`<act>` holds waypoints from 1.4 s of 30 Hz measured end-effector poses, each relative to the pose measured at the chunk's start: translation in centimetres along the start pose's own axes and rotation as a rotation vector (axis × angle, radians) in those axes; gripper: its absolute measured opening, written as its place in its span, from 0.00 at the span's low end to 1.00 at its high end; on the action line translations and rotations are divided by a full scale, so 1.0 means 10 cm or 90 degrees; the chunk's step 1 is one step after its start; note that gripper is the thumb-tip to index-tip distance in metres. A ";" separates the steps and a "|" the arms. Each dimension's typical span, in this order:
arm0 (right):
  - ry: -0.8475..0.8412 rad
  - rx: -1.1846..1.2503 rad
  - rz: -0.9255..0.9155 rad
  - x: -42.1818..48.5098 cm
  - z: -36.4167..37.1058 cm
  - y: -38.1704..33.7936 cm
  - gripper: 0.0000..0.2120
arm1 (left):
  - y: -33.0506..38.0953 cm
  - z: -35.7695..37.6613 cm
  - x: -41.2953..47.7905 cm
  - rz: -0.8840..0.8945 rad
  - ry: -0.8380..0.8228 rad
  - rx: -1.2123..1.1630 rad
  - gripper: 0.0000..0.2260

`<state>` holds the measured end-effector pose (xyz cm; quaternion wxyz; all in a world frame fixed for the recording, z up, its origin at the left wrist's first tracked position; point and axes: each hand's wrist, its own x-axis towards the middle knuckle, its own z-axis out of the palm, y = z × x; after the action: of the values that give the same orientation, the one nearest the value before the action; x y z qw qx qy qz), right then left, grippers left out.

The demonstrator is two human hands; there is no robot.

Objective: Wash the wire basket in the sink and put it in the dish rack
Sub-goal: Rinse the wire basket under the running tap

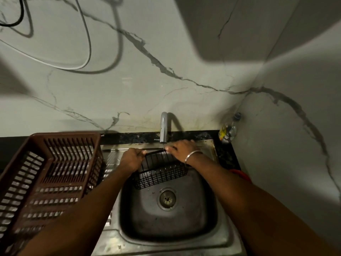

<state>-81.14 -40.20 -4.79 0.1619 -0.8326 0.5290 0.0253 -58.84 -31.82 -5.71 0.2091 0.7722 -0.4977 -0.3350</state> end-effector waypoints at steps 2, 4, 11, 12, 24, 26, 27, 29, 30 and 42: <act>-0.025 0.043 0.023 0.01 0.00 0.04 0.31 | -0.05 -0.02 -0.05 -0.016 -0.004 -0.007 0.17; -0.038 0.090 0.030 0.01 -0.05 -0.05 0.27 | -0.08 0.02 -0.07 -0.018 -0.032 0.013 0.18; -0.036 0.228 0.022 0.06 -0.15 -0.44 0.21 | 0.29 0.27 -0.16 0.047 -0.120 -0.109 0.15; -0.019 0.296 0.043 0.07 -0.16 -0.42 0.20 | 0.32 0.27 -0.18 0.017 -0.111 -0.171 0.15; -0.040 0.286 0.026 -0.02 -0.05 -0.60 0.24 | 0.30 0.36 -0.29 -0.087 -0.120 -0.364 0.21; -0.022 0.374 0.060 -0.01 -0.01 -0.53 0.27 | 0.29 0.36 -0.29 -0.094 -0.133 -0.404 0.23; -0.018 0.392 0.074 -0.01 -0.01 -0.45 0.25 | 0.24 0.34 -0.27 -0.099 -0.130 -0.431 0.24; -0.021 0.384 0.104 -0.01 0.02 -0.23 0.22 | 0.07 0.33 -0.20 -0.109 -0.118 -0.475 0.26; -0.021 0.377 0.118 -0.01 0.03 -0.16 0.24 | 0.01 0.34 -0.15 -0.108 -0.121 -0.487 0.27; -0.011 0.269 0.086 -0.07 -0.07 -0.19 0.27 | 0.20 0.30 -0.25 -0.114 -0.087 -0.557 0.24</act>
<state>-79.79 -39.08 -3.55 0.3351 -0.7427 0.5757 -0.0684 -62.97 -30.34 -5.67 0.4529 0.6271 -0.2533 -0.5809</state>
